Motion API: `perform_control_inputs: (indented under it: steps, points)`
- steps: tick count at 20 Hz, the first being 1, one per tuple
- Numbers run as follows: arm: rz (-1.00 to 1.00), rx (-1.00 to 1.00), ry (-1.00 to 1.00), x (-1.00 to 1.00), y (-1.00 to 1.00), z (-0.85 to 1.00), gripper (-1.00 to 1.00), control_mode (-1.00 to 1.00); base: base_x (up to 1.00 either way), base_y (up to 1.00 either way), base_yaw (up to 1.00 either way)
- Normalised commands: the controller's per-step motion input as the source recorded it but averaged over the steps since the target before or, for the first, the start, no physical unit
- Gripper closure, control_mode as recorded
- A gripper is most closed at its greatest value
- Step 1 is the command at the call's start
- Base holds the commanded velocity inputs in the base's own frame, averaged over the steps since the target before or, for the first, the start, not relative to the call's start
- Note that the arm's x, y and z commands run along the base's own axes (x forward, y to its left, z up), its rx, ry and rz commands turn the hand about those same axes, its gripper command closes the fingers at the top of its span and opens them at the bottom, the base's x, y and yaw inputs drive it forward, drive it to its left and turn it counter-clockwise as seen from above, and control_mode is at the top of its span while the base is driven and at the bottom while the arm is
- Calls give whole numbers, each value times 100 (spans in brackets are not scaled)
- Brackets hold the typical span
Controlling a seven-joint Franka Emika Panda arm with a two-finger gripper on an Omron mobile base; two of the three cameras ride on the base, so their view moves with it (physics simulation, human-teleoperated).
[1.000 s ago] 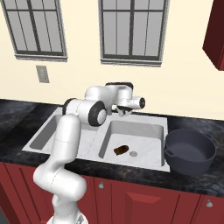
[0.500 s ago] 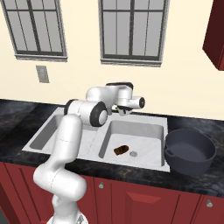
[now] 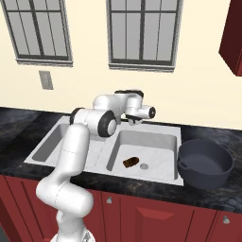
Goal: Dump the sweet potato from the pot into the sink. Then turn on the water and wash the sweet potato. Then turn off the water and put the sweet potato back in the pot.
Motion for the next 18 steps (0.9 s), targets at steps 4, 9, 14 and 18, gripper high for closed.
perform_control_inputs:
  steps: [4,9,14,18]
  points:
    - [-23,5,0,0,-3,-33,-100,-100,0,0,0]
    - [-24,10,3,0,-13,-32,-100,-100,0,0,0]
    - [-19,12,8,0,-22,-29,-100,-100,0,0,0]
    - [-13,13,5,0,-31,-21,-100,-100,0,0,0]
